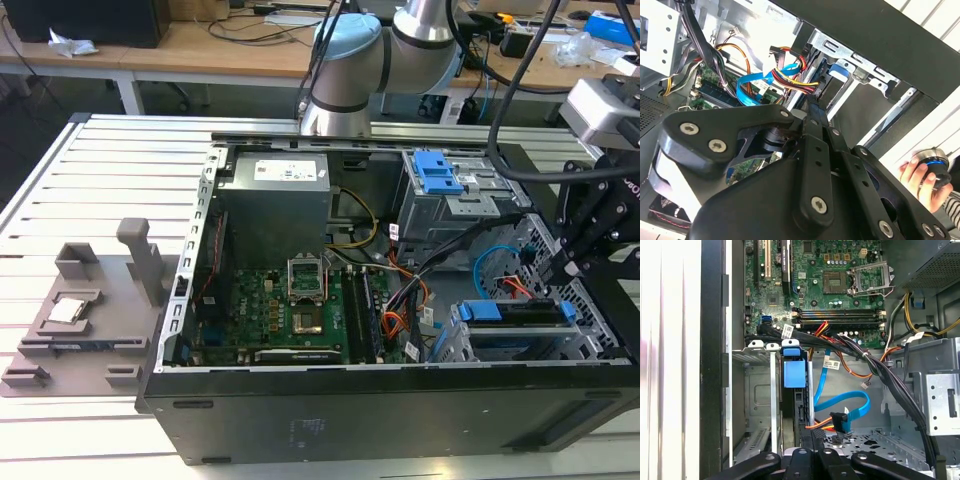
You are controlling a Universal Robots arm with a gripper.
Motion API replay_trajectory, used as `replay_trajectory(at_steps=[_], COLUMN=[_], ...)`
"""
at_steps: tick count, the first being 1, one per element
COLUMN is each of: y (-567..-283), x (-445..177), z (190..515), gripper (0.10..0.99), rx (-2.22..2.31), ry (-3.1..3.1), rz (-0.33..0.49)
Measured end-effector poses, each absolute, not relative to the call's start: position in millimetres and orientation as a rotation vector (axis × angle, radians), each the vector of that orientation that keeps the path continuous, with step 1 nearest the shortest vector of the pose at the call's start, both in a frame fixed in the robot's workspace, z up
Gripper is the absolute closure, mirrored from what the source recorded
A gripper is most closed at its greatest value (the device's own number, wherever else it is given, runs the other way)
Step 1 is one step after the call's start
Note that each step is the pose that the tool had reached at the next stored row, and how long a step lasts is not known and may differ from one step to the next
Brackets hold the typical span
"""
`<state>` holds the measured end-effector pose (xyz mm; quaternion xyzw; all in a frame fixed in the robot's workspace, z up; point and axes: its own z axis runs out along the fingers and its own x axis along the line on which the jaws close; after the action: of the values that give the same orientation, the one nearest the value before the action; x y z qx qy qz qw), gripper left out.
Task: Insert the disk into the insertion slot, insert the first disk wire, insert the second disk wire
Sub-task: 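Insert the second disk wire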
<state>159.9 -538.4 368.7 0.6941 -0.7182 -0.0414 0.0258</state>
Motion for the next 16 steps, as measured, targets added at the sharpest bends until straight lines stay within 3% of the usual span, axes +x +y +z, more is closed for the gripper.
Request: replay_trajectory(at_steps=[2, 5, 6, 7, 11, 16], y=[-538, -538, -538, -538, -516, -512], x=[160, 160, 160, 161, 167, 164], z=[369, 369, 369, 369, 370, 378], gripper=[0.973, 0.792, 0.792, 0.725, 0.725, 0.725], rx=[2.145, 2.145, 2.145, 2.145, 2.163, 2.182], ry=[-2.22, -2.22, -2.22, -2.22, -2.199, -2.18], rz=[-0.128, -0.128, -0.128, -0.128, -0.126, -0.122])
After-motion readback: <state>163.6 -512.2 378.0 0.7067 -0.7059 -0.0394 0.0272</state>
